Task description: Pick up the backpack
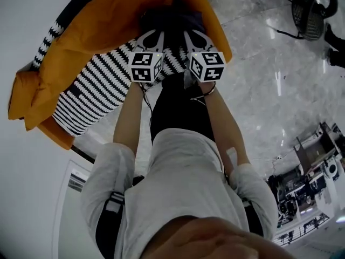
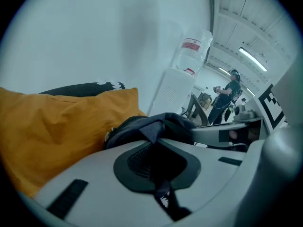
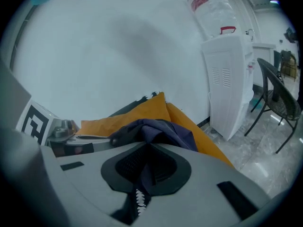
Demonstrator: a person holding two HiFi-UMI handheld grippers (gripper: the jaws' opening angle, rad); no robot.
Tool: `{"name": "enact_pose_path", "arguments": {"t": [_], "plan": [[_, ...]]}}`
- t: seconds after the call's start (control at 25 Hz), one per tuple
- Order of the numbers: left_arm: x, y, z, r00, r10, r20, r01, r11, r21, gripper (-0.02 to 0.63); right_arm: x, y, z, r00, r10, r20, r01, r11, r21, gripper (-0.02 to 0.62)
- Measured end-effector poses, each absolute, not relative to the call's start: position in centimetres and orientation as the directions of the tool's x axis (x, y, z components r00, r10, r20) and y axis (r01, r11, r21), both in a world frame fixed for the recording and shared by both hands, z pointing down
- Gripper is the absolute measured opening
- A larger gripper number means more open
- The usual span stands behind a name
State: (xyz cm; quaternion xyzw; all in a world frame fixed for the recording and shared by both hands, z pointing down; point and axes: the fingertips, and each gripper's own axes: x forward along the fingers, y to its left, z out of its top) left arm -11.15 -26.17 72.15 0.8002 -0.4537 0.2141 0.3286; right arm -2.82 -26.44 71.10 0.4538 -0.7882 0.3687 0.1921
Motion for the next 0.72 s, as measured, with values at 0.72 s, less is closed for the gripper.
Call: {"name": "enact_pose_path", "arguments": {"t": [0.72], "plan": [[-10.3, -16.1, 69.6, 0.423, -0.633, 0.649, -0.906, -0.269, 0.328, 0.014, -2.3, -16.7, 68.0, -0.655, -0.494, 0.571, -0.754, 0.476, -0.454, 0.051]]}}
